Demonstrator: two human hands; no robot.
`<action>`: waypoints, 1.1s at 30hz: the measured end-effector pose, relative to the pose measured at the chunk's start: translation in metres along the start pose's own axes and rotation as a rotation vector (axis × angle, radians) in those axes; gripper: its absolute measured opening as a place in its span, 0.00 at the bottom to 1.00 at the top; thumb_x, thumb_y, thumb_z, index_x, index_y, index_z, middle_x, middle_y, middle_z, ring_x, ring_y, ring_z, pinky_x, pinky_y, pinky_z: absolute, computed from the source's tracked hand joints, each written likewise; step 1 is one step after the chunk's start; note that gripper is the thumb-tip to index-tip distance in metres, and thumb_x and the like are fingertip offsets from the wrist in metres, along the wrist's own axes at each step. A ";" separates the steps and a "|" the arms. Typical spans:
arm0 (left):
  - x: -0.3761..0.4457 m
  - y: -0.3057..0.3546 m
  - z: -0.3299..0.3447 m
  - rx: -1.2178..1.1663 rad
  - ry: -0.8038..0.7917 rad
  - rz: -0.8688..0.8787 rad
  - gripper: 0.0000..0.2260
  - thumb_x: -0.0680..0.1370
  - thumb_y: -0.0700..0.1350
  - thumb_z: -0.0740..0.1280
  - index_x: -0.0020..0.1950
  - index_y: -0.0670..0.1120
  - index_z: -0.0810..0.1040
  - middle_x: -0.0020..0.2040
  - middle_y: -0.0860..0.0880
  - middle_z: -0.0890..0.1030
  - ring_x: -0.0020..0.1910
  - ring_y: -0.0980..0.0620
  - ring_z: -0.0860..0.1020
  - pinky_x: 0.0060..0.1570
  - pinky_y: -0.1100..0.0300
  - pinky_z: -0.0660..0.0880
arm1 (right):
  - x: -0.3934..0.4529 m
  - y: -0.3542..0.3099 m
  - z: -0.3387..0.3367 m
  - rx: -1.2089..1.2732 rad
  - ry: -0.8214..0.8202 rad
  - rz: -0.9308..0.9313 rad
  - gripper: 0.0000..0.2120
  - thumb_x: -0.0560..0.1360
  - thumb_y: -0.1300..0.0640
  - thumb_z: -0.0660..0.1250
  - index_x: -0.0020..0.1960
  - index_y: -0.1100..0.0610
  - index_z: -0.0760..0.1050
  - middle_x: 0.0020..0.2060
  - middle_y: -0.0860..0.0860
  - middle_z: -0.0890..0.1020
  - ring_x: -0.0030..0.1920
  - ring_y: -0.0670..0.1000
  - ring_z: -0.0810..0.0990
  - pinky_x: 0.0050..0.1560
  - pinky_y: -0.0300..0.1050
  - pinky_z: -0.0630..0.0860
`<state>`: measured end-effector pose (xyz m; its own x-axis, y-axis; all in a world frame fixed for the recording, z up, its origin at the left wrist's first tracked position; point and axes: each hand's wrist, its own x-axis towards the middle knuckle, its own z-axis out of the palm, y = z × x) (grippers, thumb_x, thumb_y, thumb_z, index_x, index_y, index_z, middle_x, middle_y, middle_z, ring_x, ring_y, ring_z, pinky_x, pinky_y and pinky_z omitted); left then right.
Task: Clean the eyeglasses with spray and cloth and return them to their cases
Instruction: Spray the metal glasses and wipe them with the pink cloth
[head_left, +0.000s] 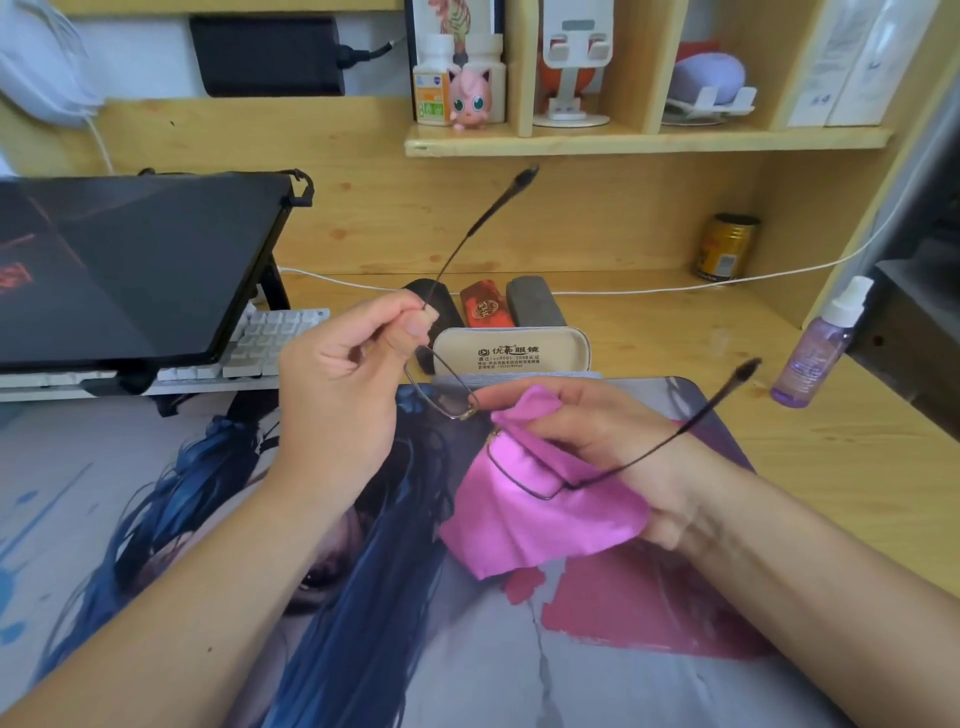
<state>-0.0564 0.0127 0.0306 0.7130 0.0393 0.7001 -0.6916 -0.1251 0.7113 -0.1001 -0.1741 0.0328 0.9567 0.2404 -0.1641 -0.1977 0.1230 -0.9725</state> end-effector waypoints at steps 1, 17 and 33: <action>0.000 0.001 0.000 0.008 0.008 0.006 0.10 0.80 0.41 0.69 0.46 0.58 0.82 0.39 0.63 0.82 0.39 0.62 0.75 0.43 0.67 0.72 | 0.000 0.000 0.000 0.010 0.016 0.008 0.10 0.78 0.68 0.65 0.49 0.59 0.85 0.31 0.51 0.82 0.31 0.44 0.80 0.32 0.34 0.75; 0.010 -0.010 -0.013 0.002 0.342 -0.093 0.13 0.81 0.44 0.68 0.45 0.63 0.83 0.39 0.58 0.81 0.41 0.58 0.77 0.46 0.67 0.75 | -0.011 -0.044 -0.067 -1.479 0.309 -0.074 0.38 0.72 0.66 0.62 0.78 0.42 0.60 0.51 0.42 0.76 0.55 0.48 0.76 0.52 0.40 0.73; 0.000 -0.009 0.000 -0.099 0.336 -0.246 0.12 0.81 0.45 0.69 0.42 0.60 0.83 0.37 0.55 0.81 0.39 0.56 0.77 0.46 0.60 0.75 | -0.005 -0.011 -0.009 -0.454 0.359 -0.645 0.08 0.79 0.62 0.68 0.45 0.52 0.81 0.33 0.53 0.84 0.33 0.49 0.83 0.39 0.37 0.77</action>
<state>-0.0501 0.0137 0.0248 0.7920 0.3793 0.4784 -0.5253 0.0238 0.8506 -0.1006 -0.1856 0.0432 0.8775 -0.0719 0.4742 0.4377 -0.2839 -0.8531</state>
